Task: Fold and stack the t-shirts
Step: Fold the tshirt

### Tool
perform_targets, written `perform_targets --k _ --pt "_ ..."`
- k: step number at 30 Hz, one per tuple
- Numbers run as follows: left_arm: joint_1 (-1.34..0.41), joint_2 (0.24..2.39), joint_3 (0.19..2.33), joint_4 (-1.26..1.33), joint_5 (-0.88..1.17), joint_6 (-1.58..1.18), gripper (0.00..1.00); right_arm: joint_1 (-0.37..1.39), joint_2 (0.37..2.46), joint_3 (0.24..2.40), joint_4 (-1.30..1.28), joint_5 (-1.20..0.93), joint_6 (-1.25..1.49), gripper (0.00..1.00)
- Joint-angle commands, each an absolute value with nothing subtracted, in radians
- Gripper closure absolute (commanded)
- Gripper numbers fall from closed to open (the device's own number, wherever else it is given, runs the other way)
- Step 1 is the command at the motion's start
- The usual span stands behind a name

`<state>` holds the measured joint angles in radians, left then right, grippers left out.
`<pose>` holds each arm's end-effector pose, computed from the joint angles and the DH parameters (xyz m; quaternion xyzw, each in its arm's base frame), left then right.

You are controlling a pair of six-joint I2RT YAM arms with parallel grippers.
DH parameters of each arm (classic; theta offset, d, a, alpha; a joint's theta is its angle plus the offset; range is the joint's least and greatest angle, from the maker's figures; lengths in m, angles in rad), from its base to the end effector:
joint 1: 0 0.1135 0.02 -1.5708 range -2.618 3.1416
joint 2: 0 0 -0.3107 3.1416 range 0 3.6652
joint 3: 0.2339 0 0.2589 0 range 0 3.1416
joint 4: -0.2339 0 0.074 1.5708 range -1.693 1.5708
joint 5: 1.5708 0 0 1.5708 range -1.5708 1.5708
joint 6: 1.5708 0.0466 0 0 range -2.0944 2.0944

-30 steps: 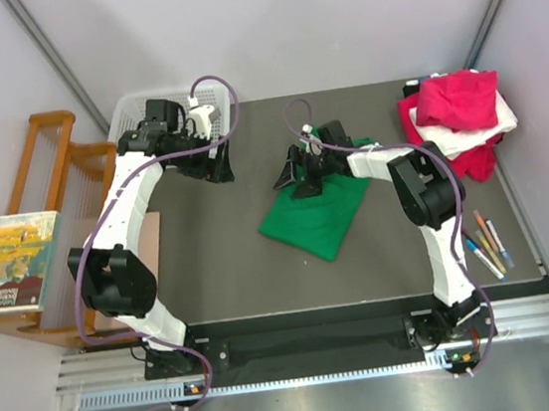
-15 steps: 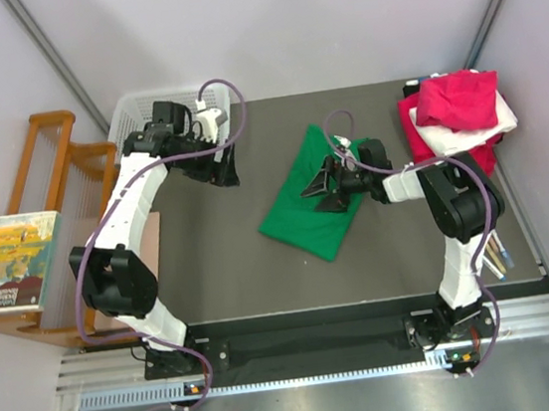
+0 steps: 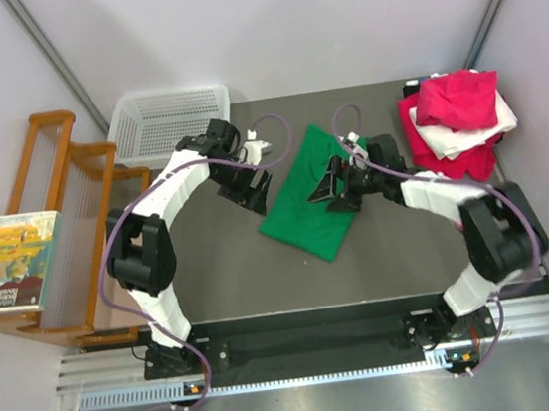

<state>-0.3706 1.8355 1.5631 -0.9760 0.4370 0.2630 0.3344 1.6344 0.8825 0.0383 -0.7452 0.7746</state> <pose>0.3627 -0.1621 0.2932 0.3332 0.9048 -0.2221 0.1450 0.3170 0.1436 0.2245 0.0373 0.8597 0.4853 0.1547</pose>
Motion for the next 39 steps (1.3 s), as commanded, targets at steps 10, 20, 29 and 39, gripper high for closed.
perform_targets --k 10,20,29,39 --pt "-0.433 1.97 1.559 -0.974 0.488 0.314 0.15 0.706 1.232 0.611 -0.405 -0.252 0.772 0.2" --pt "-0.451 1.996 1.571 -0.974 0.492 0.321 0.16 0.715 1.308 0.673 -0.448 -0.138 0.75 0.28" --pt "-0.451 1.997 1.537 -0.937 0.483 0.319 0.19 0.715 1.462 0.767 -0.371 -0.172 0.741 0.4" --pt "-0.451 1.994 1.526 -0.884 0.471 0.281 0.3 0.716 1.522 0.836 -0.353 -0.167 0.732 0.46"
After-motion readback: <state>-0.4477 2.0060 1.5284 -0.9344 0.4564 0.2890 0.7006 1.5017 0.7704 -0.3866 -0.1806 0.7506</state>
